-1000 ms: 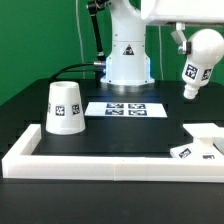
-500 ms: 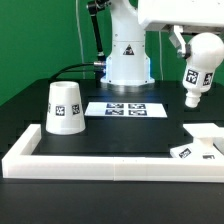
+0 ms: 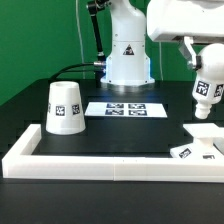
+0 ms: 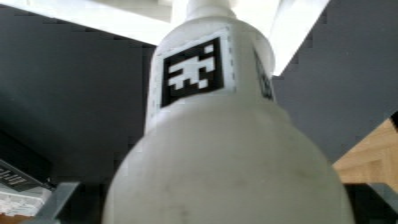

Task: Assemble lamp

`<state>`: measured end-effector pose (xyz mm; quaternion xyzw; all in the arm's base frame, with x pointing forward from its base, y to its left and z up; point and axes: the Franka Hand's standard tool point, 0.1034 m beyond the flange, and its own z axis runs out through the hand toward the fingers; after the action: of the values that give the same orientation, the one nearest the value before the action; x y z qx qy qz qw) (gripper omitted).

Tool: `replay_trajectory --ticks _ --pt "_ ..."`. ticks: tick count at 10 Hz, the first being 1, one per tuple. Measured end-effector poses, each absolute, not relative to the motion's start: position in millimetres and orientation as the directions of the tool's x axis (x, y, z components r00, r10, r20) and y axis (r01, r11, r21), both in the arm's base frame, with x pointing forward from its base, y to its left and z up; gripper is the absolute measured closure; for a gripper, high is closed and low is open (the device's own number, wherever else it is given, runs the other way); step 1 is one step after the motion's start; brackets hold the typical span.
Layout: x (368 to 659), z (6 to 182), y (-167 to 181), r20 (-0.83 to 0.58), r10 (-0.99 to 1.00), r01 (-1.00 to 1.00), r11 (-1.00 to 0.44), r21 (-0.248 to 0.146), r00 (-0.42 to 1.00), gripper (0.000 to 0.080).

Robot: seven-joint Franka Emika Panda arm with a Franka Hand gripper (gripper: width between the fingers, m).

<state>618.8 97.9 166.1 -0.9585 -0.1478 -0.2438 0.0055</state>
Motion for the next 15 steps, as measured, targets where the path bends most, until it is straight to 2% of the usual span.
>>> replay_trajectory --ticks 3,5,7,15 --pt "618.1 164.0 98.2 0.466 0.279 0.285 -0.957 0.060 0.840 0.0220" --pt "614.7 157.1 104.6 0.449 0.239 0.256 -0.966 0.024 0.861 0.0220" --pt "618.4 157.9 105.3 0.436 0.227 0.248 -0.969 0.010 0.871 0.0220" --pt "615.2 140.6 105.8 0.419 0.238 0.257 -0.966 0.012 0.876 0.0220"
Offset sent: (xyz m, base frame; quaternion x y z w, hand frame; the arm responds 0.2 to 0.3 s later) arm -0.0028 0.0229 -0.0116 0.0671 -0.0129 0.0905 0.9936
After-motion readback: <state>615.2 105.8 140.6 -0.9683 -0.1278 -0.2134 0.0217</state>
